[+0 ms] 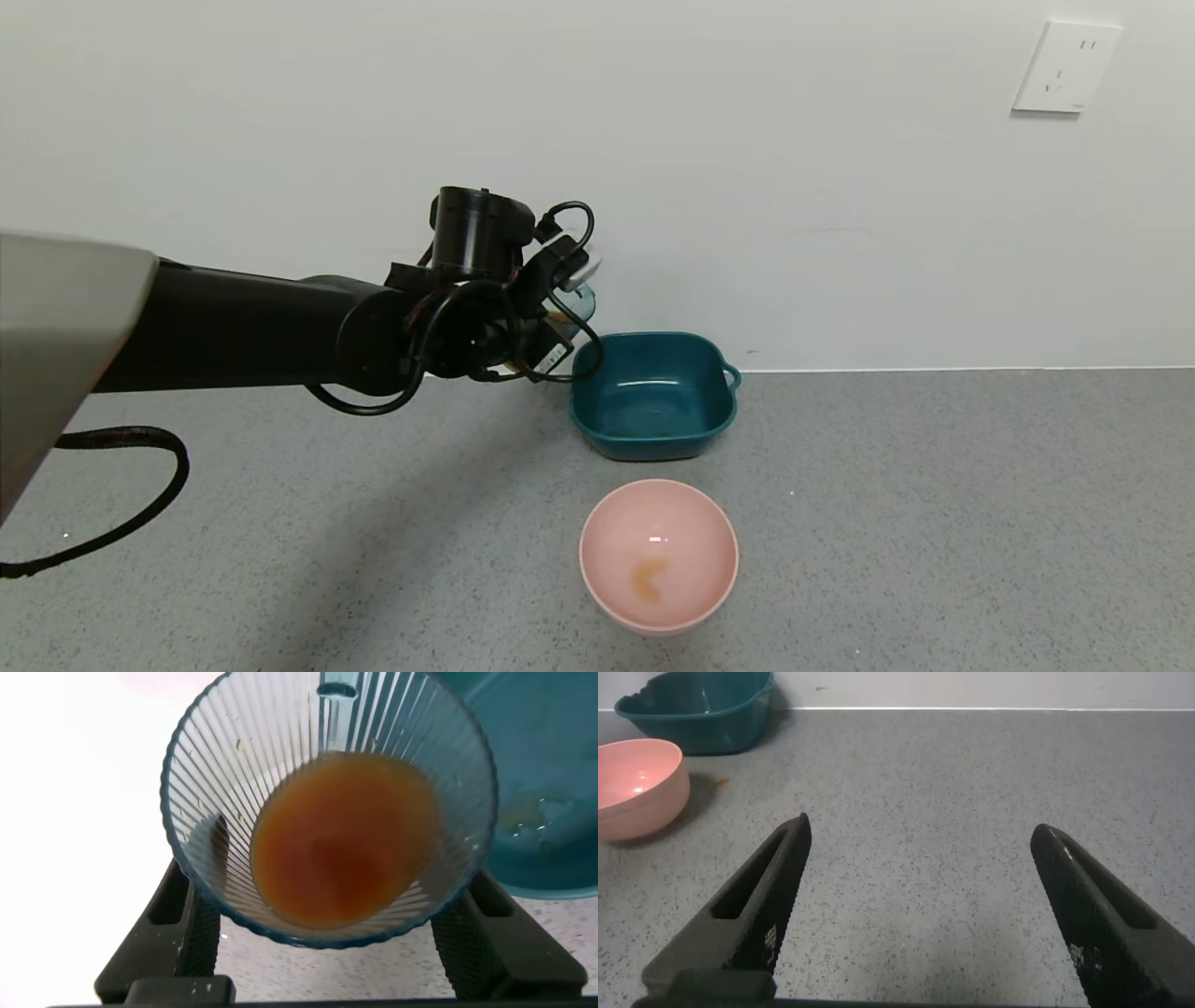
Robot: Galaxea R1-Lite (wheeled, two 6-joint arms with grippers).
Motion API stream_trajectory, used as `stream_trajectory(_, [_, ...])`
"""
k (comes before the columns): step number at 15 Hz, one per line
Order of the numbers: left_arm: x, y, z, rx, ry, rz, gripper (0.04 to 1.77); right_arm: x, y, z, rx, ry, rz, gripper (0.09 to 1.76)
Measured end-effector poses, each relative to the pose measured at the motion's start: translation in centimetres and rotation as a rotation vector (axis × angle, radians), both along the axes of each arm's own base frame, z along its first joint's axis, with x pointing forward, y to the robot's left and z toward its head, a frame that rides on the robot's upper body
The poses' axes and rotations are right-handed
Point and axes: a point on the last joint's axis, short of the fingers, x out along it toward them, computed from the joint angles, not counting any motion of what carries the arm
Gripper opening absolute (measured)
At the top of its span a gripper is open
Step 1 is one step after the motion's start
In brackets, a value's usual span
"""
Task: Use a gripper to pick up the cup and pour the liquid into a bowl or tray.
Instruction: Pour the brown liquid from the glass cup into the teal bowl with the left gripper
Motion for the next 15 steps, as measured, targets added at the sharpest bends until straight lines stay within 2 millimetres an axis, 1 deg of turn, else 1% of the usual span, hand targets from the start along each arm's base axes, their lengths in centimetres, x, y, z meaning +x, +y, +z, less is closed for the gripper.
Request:
stream_trajectory(3, [0.4,-0.2,0.5,0.081,-0.024,-0.023,1.28,0.0,0.0,0.0,0.0,0.0,0.0,1.71])
stream_trajectory(9, [1.3,-0.6,1.3,0.266,-0.088,-0.003,1.28,0.0,0.0,0.0,0.0,0.0,0.0,1.71])
stream_trajectory(15, [1.8,-2.4,1.5,0.401,-0.129,-0.021,1.28,0.0,0.0,0.0,0.001,0.0,0.0,1.71])
